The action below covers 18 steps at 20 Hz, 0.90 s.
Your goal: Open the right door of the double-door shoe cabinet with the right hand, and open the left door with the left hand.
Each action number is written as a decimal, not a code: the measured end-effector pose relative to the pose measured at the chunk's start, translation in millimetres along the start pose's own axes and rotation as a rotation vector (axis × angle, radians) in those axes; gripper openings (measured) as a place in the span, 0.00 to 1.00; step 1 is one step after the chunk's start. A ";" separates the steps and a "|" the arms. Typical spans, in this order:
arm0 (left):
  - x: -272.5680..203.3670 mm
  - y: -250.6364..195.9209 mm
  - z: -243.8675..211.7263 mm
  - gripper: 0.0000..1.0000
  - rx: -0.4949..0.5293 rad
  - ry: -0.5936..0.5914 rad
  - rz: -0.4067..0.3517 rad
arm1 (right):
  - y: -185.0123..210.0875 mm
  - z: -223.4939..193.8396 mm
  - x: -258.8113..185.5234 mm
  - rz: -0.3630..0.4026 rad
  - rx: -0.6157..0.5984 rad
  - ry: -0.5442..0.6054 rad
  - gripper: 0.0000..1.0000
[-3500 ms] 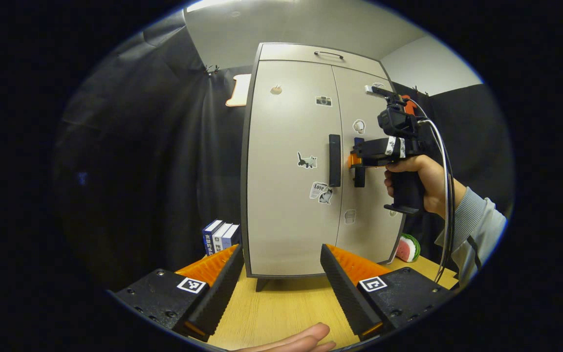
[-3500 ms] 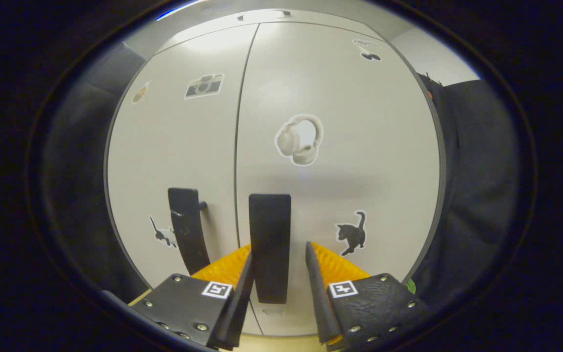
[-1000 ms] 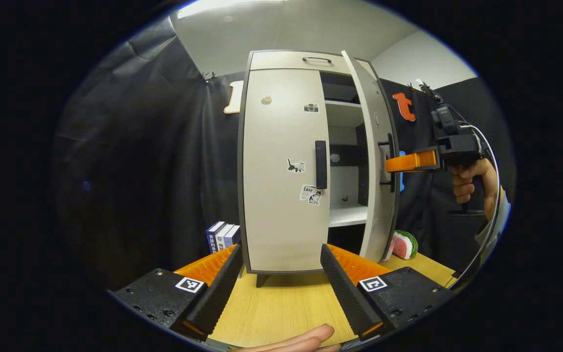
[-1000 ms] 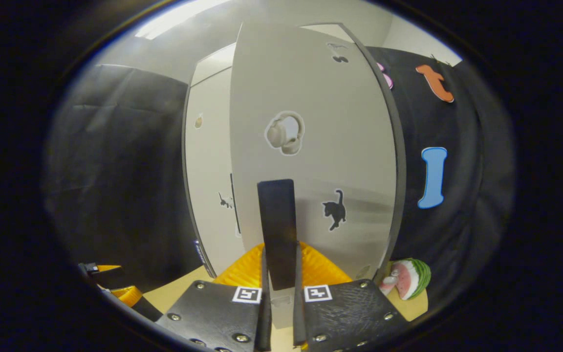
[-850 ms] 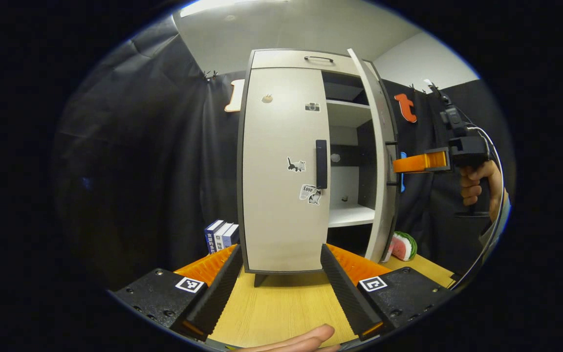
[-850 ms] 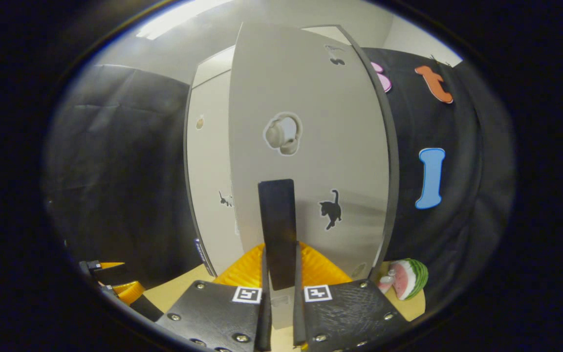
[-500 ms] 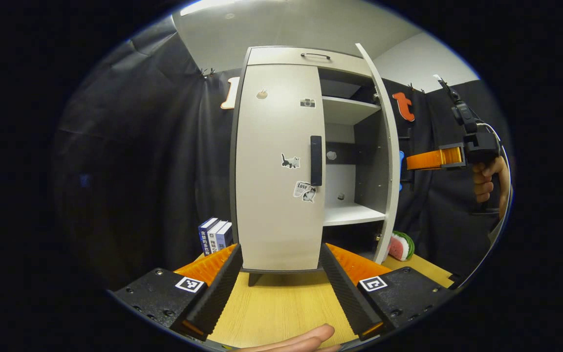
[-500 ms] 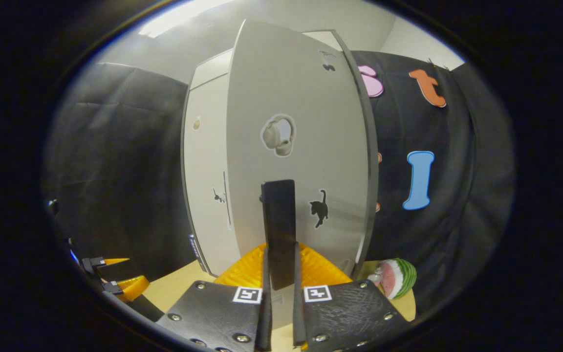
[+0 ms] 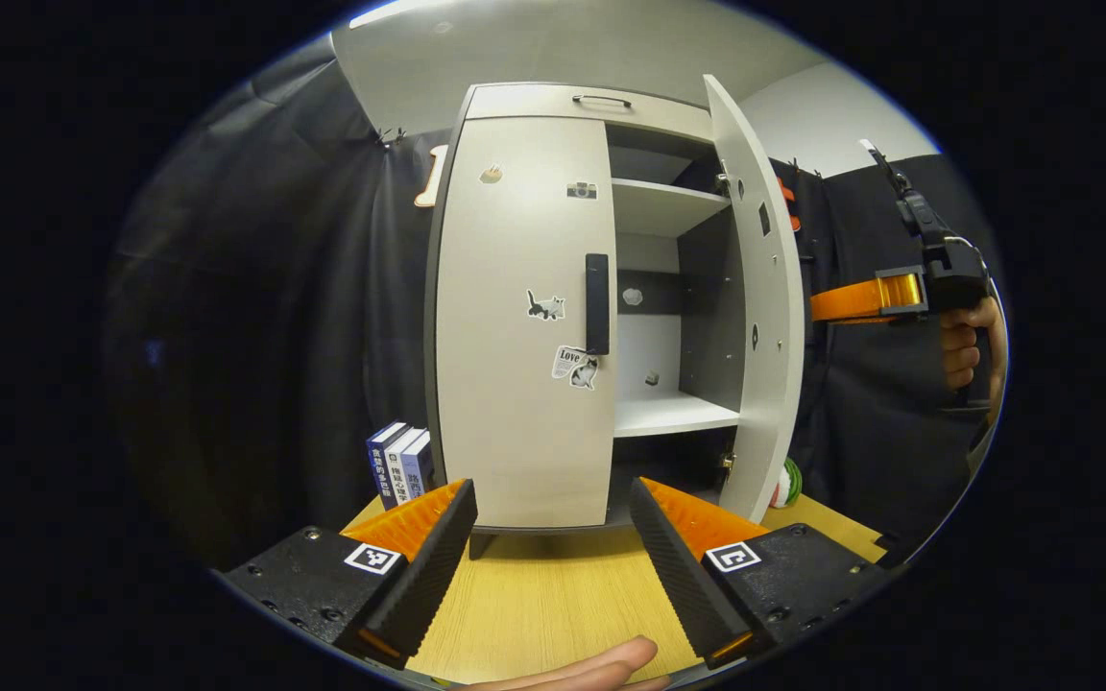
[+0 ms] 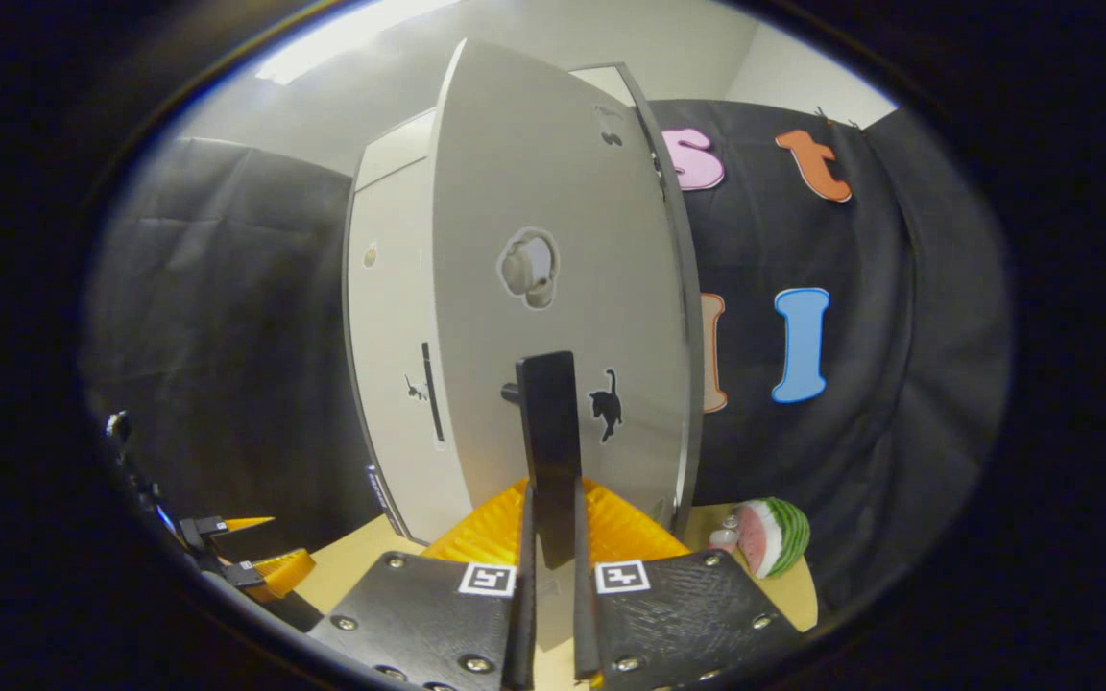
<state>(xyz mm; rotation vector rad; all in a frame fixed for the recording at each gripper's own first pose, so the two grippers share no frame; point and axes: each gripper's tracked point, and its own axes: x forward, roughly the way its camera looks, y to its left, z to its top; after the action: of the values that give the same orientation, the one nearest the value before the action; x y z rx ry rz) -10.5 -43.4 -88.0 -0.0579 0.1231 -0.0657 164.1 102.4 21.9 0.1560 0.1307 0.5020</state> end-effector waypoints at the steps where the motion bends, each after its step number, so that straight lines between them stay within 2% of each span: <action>1: 1.1 -0.2 -2.2 1.00 0.001 0.004 0.000 | -3.4 1.0 -2.1 -0.003 0.006 -0.001 0.16; 8: 7.1 -8.9 -6.5 0.99 0.010 0.012 -0.007 | -17.9 -0.2 -7.9 -0.039 -0.025 -0.010 0.16; 13: 10.4 -17.7 -2.4 0.99 0.015 -0.015 -0.011 | -34.7 0.5 -12.9 -0.053 -0.001 -0.026 0.16; 15: 11.7 -19.9 -4.9 1.00 0.021 -0.011 -0.014 | -53.6 0.2 -15.2 -0.104 -0.015 -0.033 0.16; 18: 14.7 -19.6 -9.3 1.00 0.017 0.001 -0.006 | -105.8 4.6 -11.1 -0.272 -0.013 -0.046 0.16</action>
<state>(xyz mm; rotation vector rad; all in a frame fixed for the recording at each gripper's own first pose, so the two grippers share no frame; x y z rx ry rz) 1.6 -64.5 -97.8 -0.0408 0.1238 -0.0726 204.7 5.0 8.3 0.1347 0.1021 0.2275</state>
